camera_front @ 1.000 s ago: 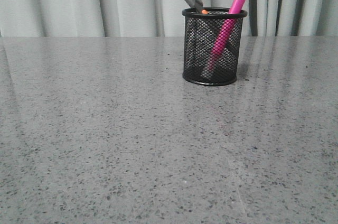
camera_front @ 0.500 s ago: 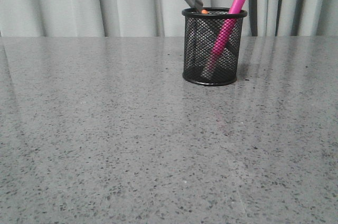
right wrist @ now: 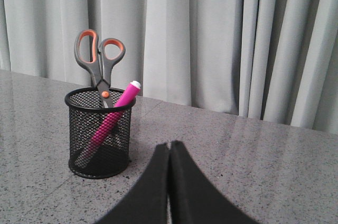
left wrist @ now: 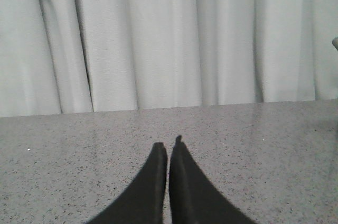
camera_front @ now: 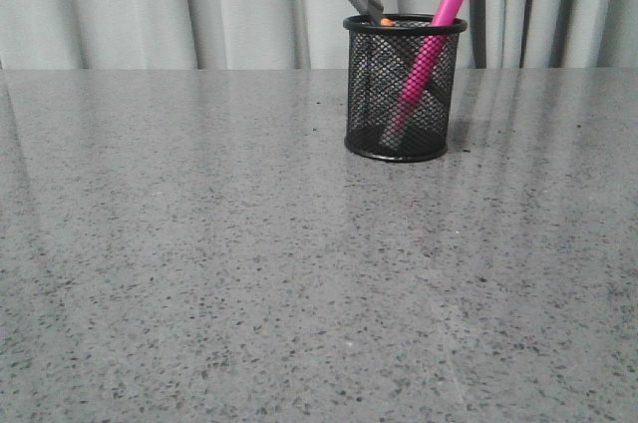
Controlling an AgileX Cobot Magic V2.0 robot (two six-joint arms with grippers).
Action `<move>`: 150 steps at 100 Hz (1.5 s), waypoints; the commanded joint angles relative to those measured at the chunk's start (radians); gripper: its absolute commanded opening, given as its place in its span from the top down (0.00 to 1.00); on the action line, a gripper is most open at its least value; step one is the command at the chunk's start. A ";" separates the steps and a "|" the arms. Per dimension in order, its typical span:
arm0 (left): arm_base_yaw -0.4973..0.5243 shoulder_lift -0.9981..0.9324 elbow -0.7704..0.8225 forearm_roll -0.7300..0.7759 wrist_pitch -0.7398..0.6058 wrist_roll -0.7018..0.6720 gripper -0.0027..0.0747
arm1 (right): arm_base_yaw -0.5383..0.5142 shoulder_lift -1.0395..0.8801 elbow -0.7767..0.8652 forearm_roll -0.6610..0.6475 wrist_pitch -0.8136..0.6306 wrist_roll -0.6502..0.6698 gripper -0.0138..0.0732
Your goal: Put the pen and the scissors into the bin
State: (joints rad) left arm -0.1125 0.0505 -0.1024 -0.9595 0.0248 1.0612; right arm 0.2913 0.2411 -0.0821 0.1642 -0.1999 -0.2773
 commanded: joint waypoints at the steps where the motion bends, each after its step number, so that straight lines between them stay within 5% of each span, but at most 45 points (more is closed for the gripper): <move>1: 0.002 0.009 -0.014 0.439 -0.010 -0.443 0.99 | -0.008 0.004 -0.027 0.000 -0.079 -0.008 0.93; 9: 0.013 0.009 0.010 0.735 -0.008 -0.778 0.99 | -0.008 0.004 -0.027 0.000 -0.079 -0.008 0.93; 18: 0.033 0.005 0.029 0.841 0.013 -0.904 0.99 | -0.008 0.004 -0.027 0.000 -0.079 -0.008 0.93; 55: 0.047 -0.088 0.149 0.916 -0.011 -0.994 0.99 | -0.008 0.006 -0.027 0.000 -0.079 -0.008 0.93; 150: 0.047 -0.088 0.149 0.878 0.009 -0.999 0.99 | -0.008 0.006 -0.027 0.000 -0.074 -0.008 0.93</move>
State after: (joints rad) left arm -0.0653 -0.0039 0.0024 -0.0720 0.1071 0.0715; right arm 0.2913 0.2411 -0.0821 0.1642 -0.1999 -0.2773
